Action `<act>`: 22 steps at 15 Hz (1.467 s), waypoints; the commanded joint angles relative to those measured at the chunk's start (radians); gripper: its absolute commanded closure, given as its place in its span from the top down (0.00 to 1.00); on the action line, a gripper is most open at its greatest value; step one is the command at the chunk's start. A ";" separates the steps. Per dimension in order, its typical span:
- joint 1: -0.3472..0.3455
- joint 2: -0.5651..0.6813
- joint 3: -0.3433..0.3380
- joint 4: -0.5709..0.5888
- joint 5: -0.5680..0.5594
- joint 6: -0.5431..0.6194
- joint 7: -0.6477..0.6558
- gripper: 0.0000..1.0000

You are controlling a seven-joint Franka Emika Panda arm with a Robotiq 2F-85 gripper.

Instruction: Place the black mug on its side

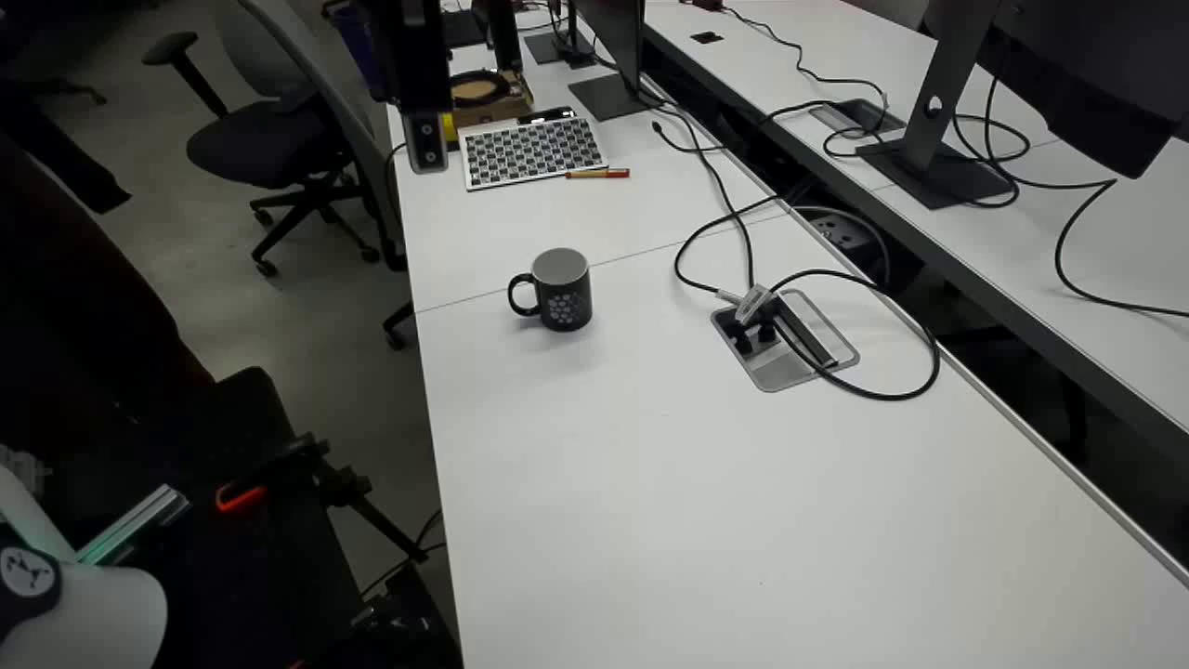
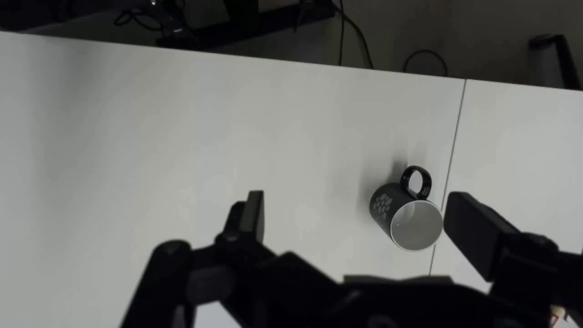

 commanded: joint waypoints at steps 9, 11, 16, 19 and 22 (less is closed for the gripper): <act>0.054 0.069 -0.009 0.030 0.049 0.004 -0.268 1.00; 0.075 0.101 0.006 0.041 0.035 0.011 -0.330 1.00; 0.105 0.203 0.063 0.074 -0.005 0.115 -0.286 1.00; 0.112 0.270 0.090 0.100 -0.036 0.184 -0.254 1.00; 0.120 0.346 0.114 0.144 -0.089 0.226 -0.203 1.00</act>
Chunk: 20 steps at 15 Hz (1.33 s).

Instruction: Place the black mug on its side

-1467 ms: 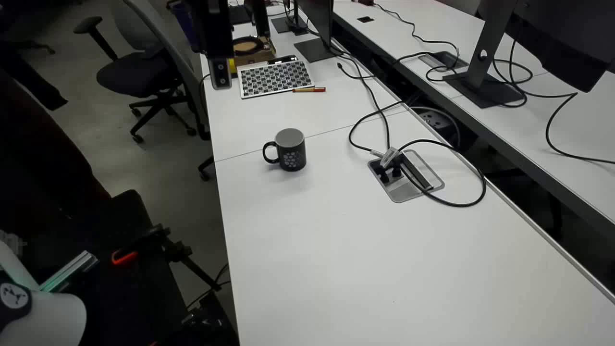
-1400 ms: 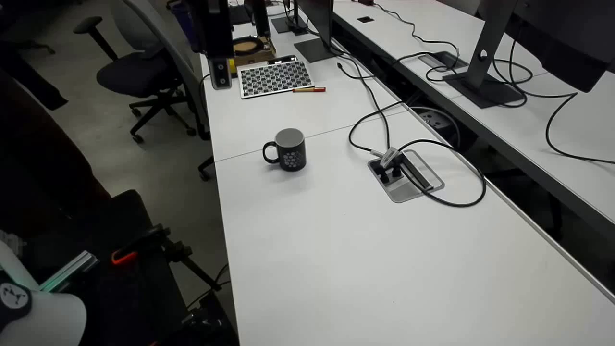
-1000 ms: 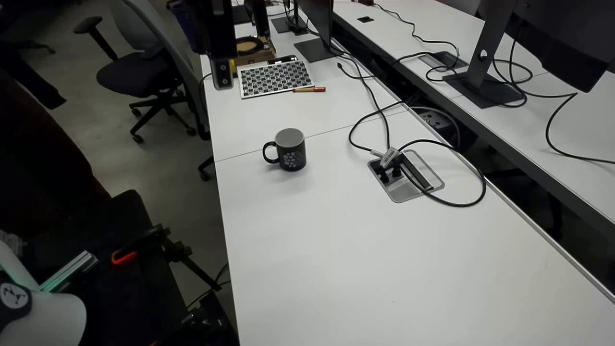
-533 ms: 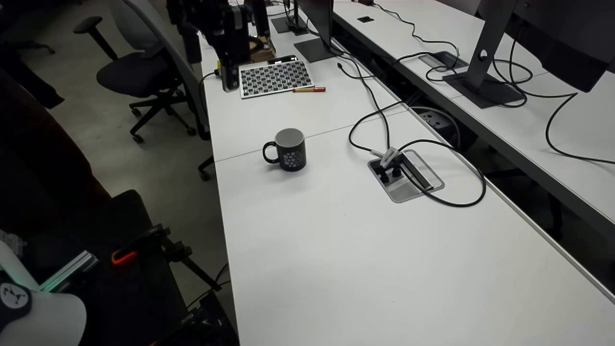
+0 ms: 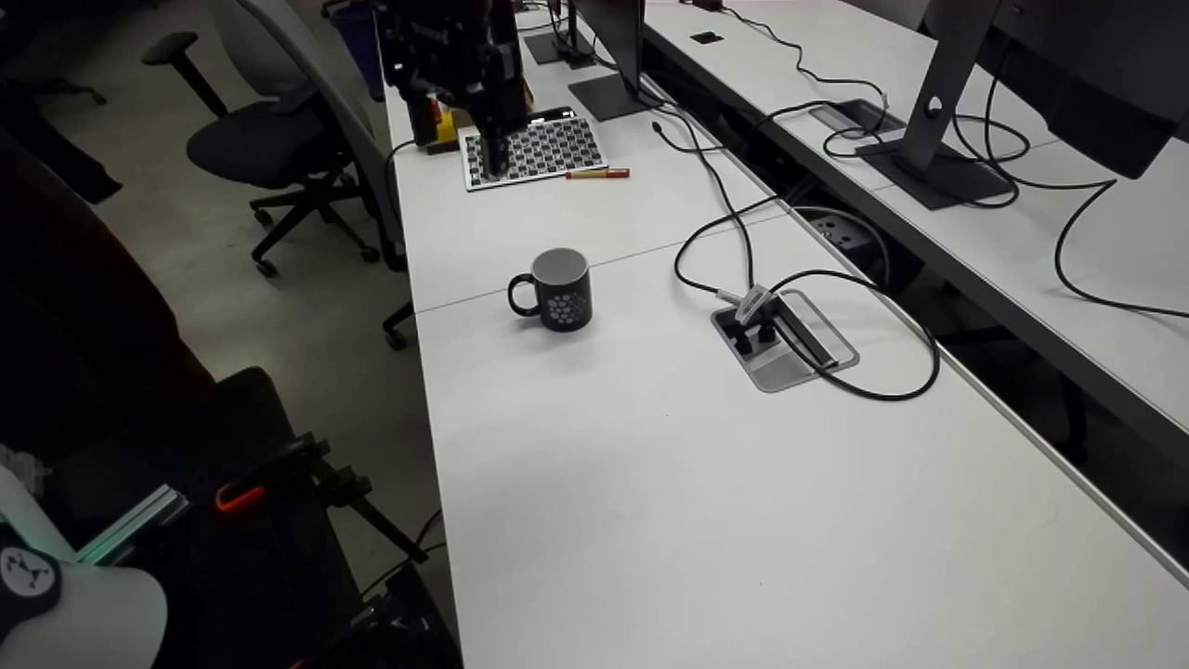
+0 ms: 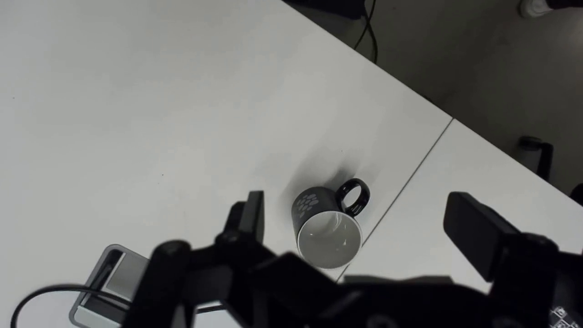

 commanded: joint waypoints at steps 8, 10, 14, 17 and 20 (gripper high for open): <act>0.014 0.083 0.018 0.051 -0.049 0.024 0.049 1.00; 0.014 0.083 0.018 0.051 -0.049 0.024 0.049 1.00; 0.028 0.115 0.031 0.054 0.051 0.120 0.044 1.00; 0.044 0.151 0.050 0.060 0.117 0.177 0.040 1.00; 0.058 0.195 0.067 0.067 0.131 0.221 0.067 1.00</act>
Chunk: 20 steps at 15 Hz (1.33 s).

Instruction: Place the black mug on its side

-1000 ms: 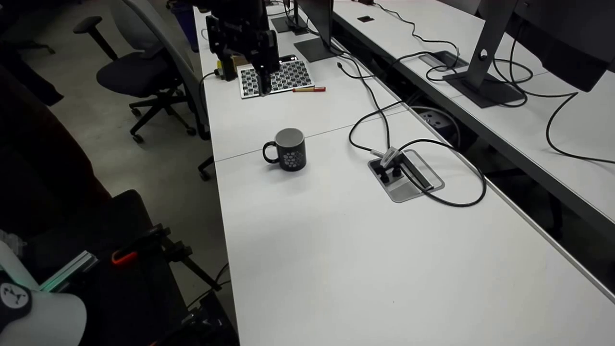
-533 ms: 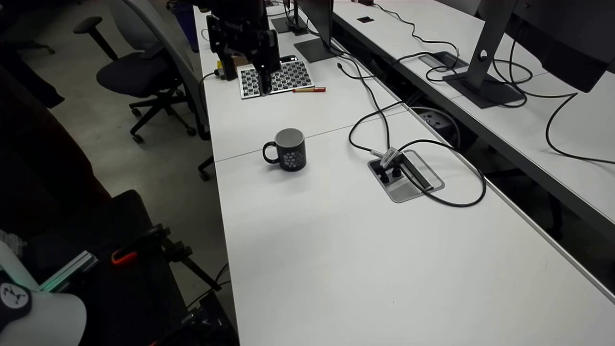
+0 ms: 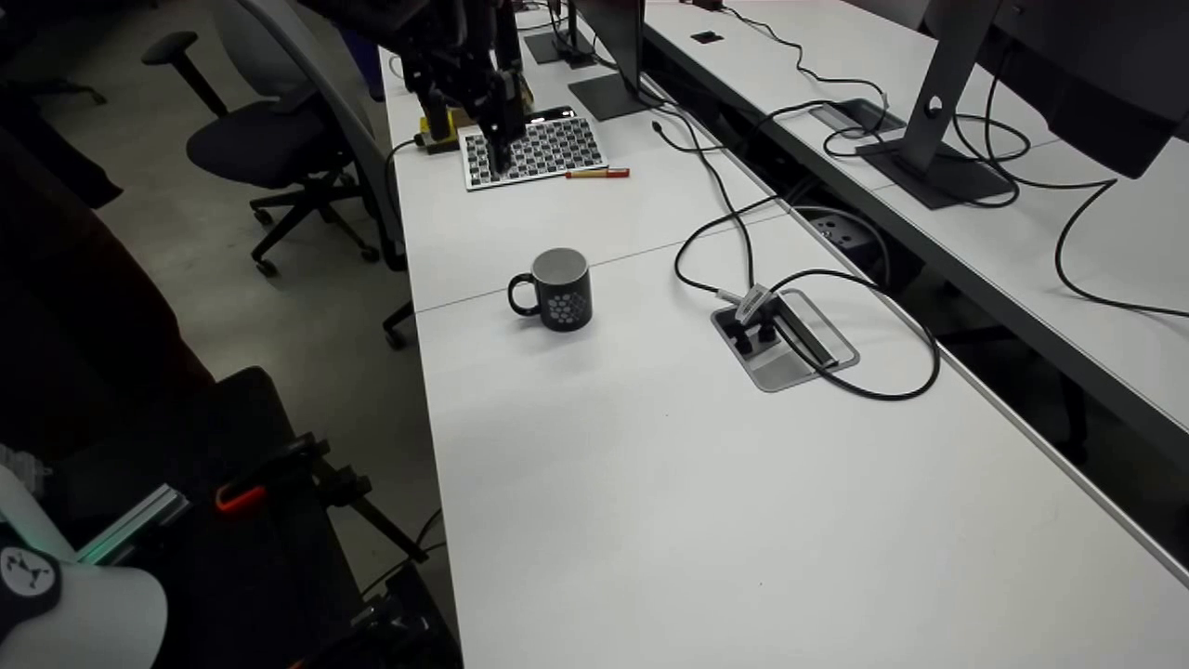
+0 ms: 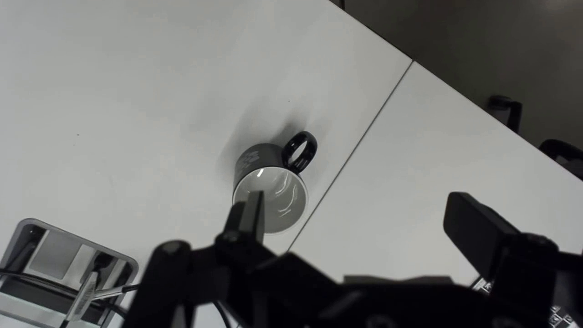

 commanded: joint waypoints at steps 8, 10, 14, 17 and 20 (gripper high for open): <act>0.068 0.202 0.002 0.107 -0.086 0.126 0.317 1.00; 0.079 0.241 -0.001 0.149 -0.116 0.114 0.320 1.00; 0.066 0.197 0.008 0.091 -0.076 0.119 0.285 1.00; 0.065 0.195 0.007 0.091 -0.076 0.119 0.285 1.00; 0.073 0.235 0.004 0.114 -0.080 0.132 0.317 1.00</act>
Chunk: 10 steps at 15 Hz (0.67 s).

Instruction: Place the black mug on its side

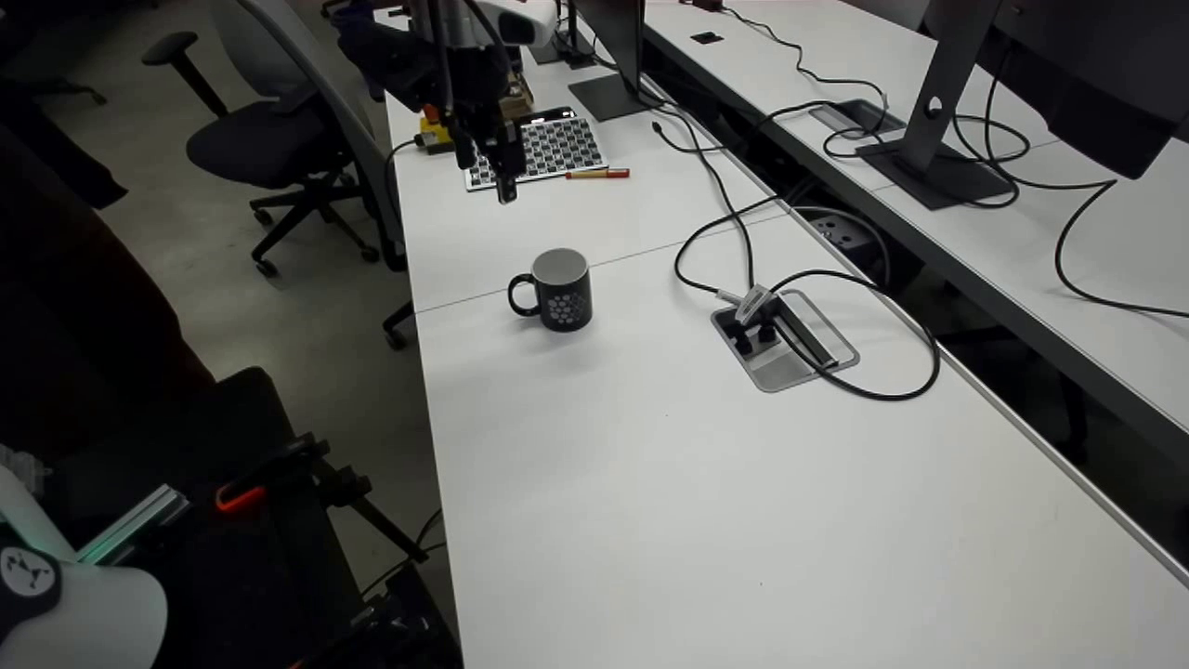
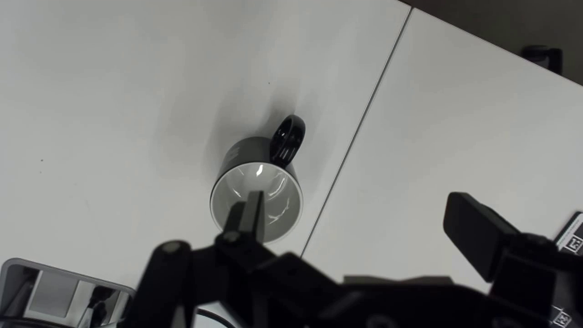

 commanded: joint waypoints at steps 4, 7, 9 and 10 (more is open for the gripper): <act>0.032 0.123 -0.022 0.070 -0.035 0.043 0.074 1.00; 0.054 0.187 -0.043 0.114 -0.051 0.070 0.109 1.00; 0.070 0.227 -0.063 0.145 -0.066 0.087 0.139 1.00; 0.076 0.248 -0.074 0.164 -0.072 0.095 0.153 1.00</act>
